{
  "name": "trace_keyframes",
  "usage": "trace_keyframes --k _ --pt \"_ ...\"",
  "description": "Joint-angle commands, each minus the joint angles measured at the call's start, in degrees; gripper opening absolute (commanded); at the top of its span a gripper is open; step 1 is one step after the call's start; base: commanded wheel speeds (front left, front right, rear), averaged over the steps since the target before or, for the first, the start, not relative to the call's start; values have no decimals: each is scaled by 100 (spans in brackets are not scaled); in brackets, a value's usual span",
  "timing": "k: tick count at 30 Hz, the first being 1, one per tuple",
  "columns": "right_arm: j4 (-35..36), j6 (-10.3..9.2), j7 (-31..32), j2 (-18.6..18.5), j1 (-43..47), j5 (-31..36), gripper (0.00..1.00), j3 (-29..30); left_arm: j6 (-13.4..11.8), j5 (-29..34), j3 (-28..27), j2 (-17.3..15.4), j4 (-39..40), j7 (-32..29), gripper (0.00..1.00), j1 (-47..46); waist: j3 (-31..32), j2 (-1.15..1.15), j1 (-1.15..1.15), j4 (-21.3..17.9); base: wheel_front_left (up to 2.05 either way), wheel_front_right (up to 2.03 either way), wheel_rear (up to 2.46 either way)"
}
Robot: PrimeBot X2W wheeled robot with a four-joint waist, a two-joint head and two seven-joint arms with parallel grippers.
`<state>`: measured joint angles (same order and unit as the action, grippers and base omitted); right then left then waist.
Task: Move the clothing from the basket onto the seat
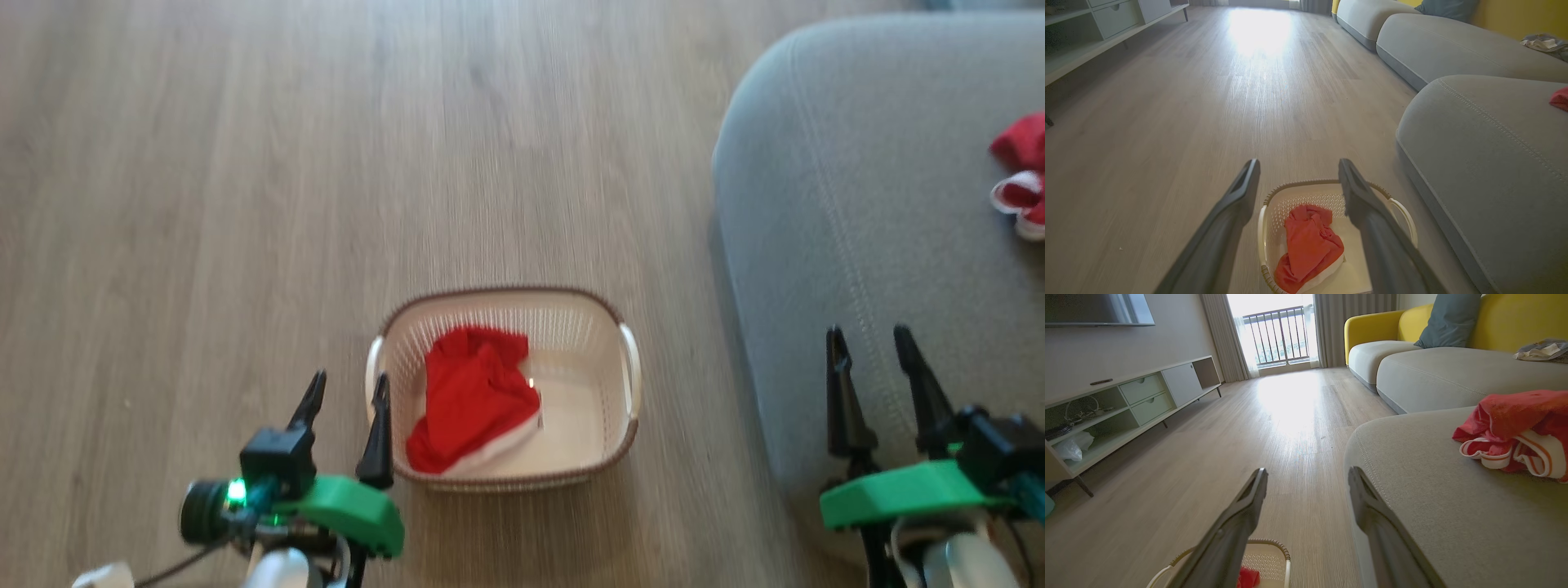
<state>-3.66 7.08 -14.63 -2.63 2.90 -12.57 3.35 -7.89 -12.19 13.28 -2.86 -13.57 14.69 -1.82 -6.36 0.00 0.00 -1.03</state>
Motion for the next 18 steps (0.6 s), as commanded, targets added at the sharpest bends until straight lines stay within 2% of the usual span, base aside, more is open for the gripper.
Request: trace_keyframes --k 1,8,11,18 --pt "261 41 -37 -25 -347 14 100 -161 59 56 -140 -2 73 31 100 -401 -558 0 0 -138 0 0 0" --pt "491 41 -37 -25 -671 -58 100 -283 445 437 -91 -2 -677 31 100 -1249 -1786 0 0 -462 0 0 0" --pt "536 41 -37 -25 -775 -103 100 -331 529 535 -111 -2 -938 31 100 -1523 -2104 0 0 -577 0 0 0" --pt "704 41 -37 -25 -1026 -319 100 -530 744 972 -74 -187 -2211 31 100 -2572 -3030 0 0 -958 0 0 0"
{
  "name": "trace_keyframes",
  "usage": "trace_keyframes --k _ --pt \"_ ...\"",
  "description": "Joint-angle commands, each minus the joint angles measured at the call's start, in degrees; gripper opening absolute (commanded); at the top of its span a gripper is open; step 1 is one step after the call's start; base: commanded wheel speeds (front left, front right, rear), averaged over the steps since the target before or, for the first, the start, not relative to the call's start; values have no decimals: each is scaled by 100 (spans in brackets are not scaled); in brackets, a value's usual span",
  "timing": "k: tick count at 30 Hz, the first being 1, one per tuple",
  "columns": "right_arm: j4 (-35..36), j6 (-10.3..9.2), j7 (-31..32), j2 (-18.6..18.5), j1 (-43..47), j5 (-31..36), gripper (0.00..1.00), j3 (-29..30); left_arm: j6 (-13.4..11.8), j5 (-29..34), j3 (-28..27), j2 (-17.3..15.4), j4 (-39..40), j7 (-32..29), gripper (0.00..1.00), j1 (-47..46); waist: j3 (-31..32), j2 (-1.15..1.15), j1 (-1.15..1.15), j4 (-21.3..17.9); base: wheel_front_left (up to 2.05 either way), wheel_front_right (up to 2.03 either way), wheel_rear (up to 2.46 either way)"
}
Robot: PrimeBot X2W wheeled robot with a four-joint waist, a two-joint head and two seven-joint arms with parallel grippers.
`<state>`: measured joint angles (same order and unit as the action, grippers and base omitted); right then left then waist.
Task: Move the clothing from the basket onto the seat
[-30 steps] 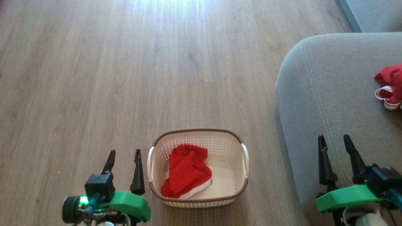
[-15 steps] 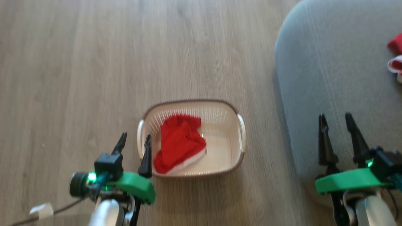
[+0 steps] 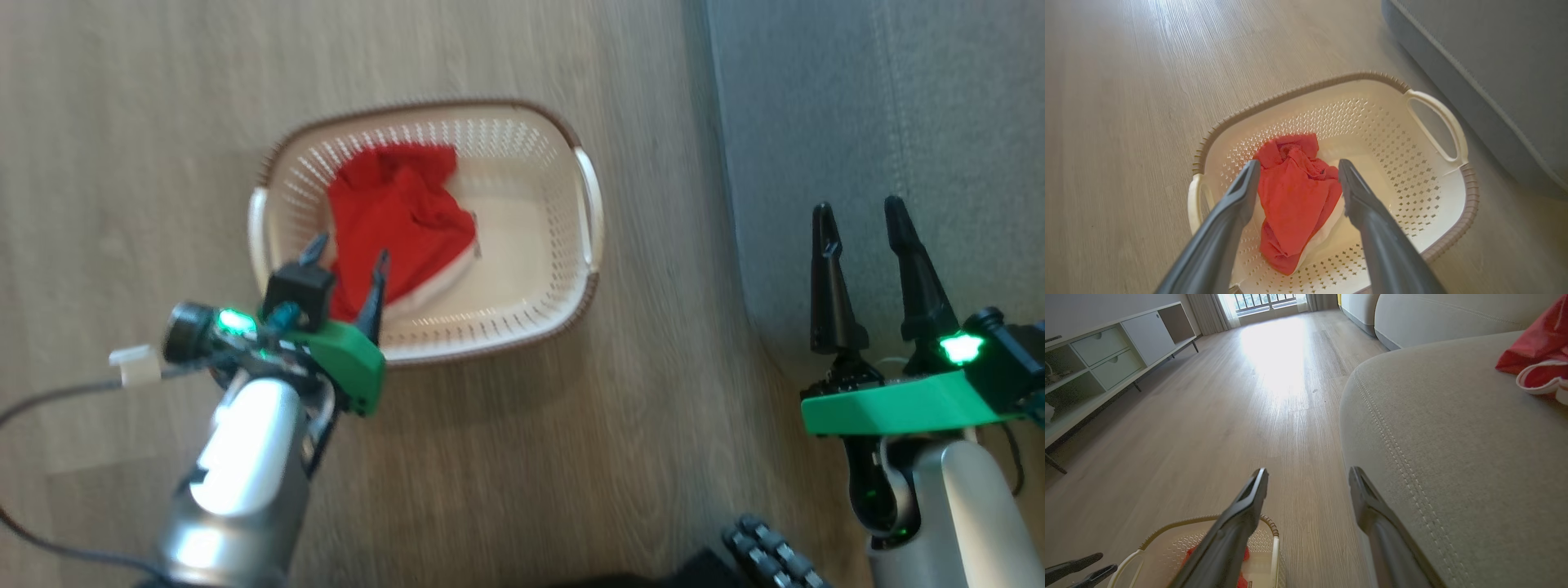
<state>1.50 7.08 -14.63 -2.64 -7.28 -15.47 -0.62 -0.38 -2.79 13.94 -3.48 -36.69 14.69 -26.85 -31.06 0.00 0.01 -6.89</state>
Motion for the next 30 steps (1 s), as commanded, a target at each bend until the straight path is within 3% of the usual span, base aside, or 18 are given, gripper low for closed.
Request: trace_keyframes --k 1,5,13,17,22,30 --pt "211 41 -37 -24 -33 -68 100 -153 -7 90 -127 -177 -79 31 100 -224 -674 0 -1 -423 0 0 0" --pt "300 41 -37 -24 -138 -293 100 -263 -30 380 34 -431 -1072 31 100 -1016 -1197 0 -1 -682 0 0 0" --pt "371 41 -37 -24 -280 -664 100 -462 -165 611 186 -727 -2319 31 100 -2218 -1793 0 -1 -1067 0 0 0" --pt "372 41 -37 -24 -375 -868 100 -431 -443 747 258 -850 -2895 -13 100 -2751 -1973 0 -1 -1208 0 0 0" --pt "341 41 -37 -24 -457 -981 100 -447 -533 969 503 -909 -3407 -309 100 -3225 -2129 0 -1 -1337 0 0 0" --pt "294 41 -37 -24 -553 -1177 100 -566 -605 1271 869 -1106 -3672 -1263 100 -3474 -2266 0 -1 -1555 0 0 0"
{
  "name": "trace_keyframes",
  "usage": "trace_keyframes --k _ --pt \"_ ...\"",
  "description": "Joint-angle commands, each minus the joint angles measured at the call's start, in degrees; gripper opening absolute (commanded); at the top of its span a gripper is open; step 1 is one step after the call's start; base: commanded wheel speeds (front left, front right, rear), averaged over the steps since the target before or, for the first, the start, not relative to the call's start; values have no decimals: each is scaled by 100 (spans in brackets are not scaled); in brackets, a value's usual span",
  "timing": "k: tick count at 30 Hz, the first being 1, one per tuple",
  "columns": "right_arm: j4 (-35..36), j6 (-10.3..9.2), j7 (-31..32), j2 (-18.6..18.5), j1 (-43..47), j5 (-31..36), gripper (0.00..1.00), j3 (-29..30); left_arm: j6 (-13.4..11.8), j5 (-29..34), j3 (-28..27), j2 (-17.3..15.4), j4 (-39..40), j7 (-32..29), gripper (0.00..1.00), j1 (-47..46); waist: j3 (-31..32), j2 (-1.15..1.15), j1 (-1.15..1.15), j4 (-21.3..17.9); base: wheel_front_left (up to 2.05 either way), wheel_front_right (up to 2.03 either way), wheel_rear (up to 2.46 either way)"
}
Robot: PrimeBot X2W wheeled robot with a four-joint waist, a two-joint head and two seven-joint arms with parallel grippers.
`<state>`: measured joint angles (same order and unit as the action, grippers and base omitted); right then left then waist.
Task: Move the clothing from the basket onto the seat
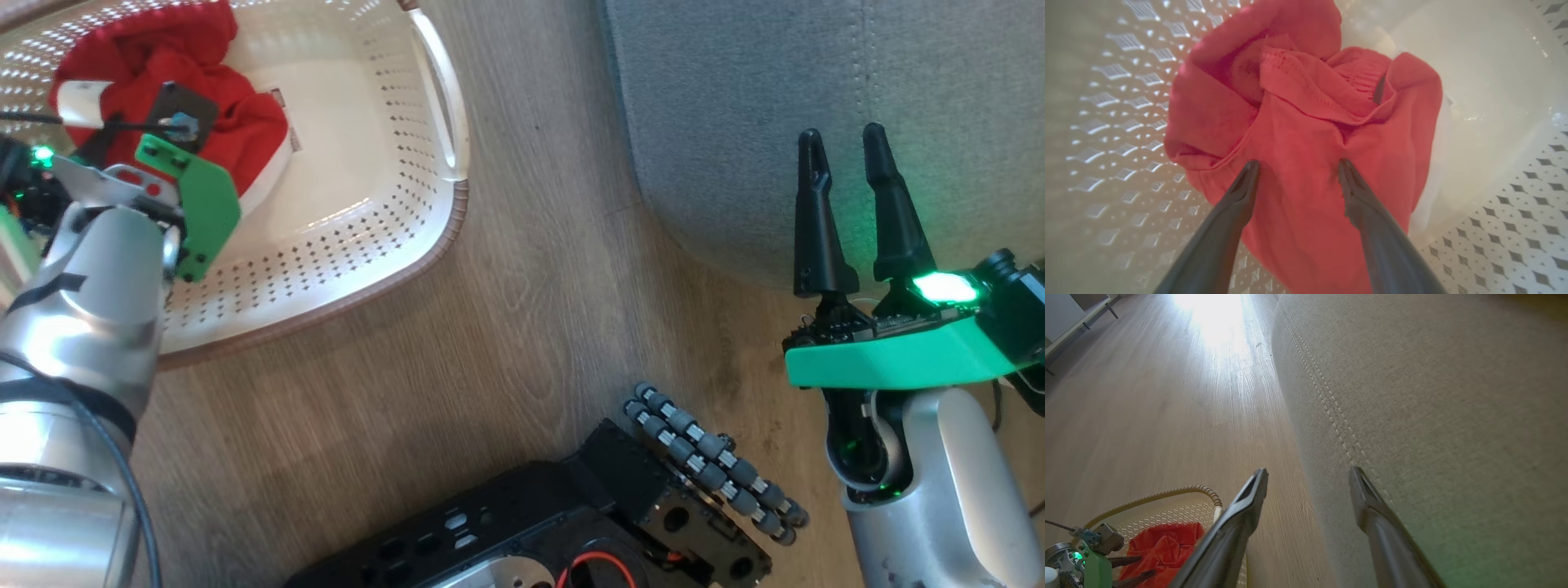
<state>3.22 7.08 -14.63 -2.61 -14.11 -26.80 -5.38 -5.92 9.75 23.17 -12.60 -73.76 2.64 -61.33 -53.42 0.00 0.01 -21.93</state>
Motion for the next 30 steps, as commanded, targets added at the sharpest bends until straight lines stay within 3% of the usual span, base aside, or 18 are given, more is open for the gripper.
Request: trace_keyframes --k 1,9,19,30 --pt "124 41 -37 -27 125 -69 100 -87 -46 33 -27 -219 24 -187 100 -52 -45 0 -1 -80 0 0 0" --pt "158 41 -37 -27 135 -137 100 -192 -13 153 172 -382 -7 -913 100 -213 -156 0 -1 -201 0 0 0" --pt "149 41 -37 -27 310 -215 100 -149 447 214 455 -333 -17 -1677 100 -340 -263 0 -1 -198 0 0 0" --pt "162 41 -37 -27 420 -187 100 -82 513 39 483 -339 -19 -2104 98 -276 -333 0 -1 -184 0 0 0"
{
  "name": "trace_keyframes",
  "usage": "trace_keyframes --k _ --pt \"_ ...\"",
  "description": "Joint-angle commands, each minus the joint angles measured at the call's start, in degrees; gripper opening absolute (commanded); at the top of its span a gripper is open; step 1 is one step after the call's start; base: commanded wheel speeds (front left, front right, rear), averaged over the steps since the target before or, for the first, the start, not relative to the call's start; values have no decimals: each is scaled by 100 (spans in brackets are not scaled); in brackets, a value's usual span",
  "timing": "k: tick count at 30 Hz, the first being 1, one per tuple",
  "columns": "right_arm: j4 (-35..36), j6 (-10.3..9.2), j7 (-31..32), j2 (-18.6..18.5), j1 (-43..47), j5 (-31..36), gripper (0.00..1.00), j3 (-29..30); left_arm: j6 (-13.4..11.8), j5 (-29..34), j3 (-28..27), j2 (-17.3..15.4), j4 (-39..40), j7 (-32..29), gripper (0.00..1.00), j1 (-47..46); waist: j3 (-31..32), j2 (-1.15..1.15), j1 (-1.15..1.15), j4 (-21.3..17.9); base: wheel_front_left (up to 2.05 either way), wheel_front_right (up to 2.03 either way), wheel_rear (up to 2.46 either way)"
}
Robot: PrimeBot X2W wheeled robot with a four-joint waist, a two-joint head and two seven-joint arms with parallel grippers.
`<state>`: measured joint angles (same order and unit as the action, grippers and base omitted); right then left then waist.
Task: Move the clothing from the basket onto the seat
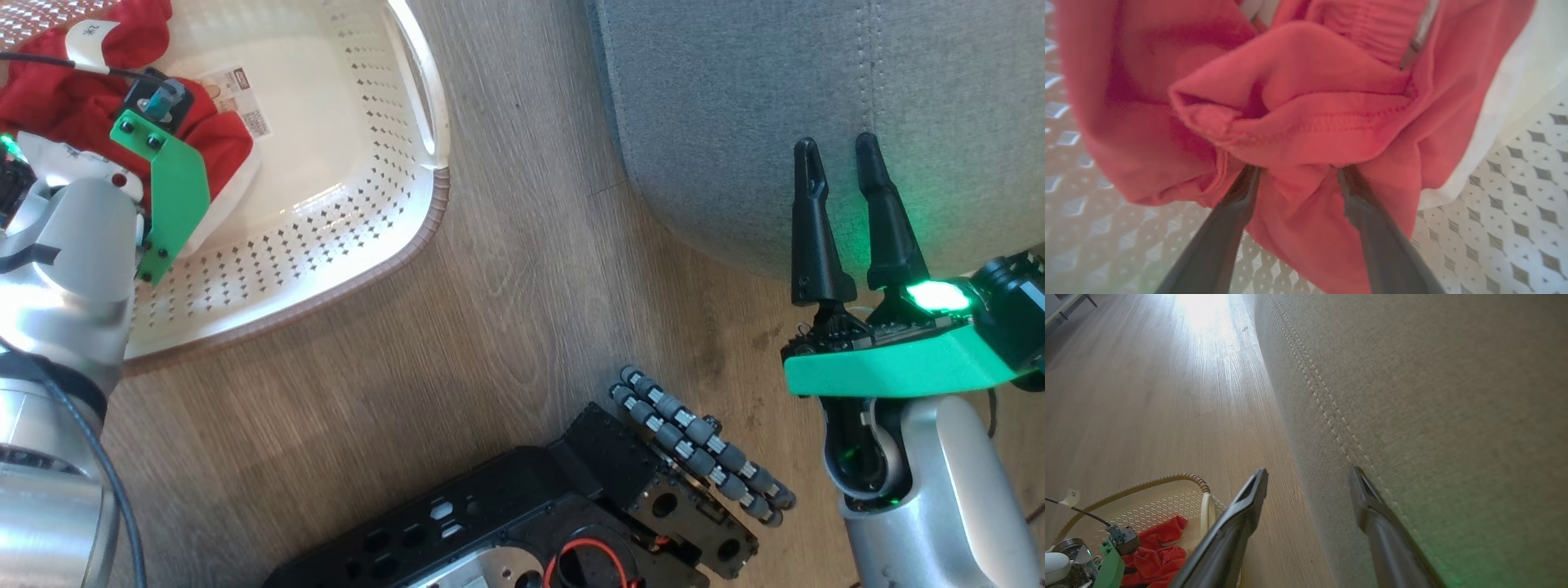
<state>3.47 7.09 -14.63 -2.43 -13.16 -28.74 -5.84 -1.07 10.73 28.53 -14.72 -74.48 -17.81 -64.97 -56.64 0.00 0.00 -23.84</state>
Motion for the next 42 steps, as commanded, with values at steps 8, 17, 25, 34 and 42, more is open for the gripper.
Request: trace_keyframes --k 8,17,25,34,42 --pt "144 40 -37 -44 187 7 100 -35 77 -234 -72 -114 53 -55 0 138 -7 0 0 30 0 0 0" --pt "46 40 -37 -44 -95 -14 100 -111 5 -432 -116 -182 53 291 0 245 294 0 0 -56 0 0 0" --pt "-95 40 -37 -44 -132 157 100 112 4 -718 -205 218 53 804 0 568 1049 0 0 202 0 0 0" --pt "-291 40 -37 -44 57 543 100 358 30 -1110 -343 733 53 1755 0 1146 2269 0 0 650 0 0 0" --pt "-466 40 -37 -44 340 866 100 530 58 -1554 -544 1021 53 2805 0 1735 3467 0 0 1105 0 0 0"
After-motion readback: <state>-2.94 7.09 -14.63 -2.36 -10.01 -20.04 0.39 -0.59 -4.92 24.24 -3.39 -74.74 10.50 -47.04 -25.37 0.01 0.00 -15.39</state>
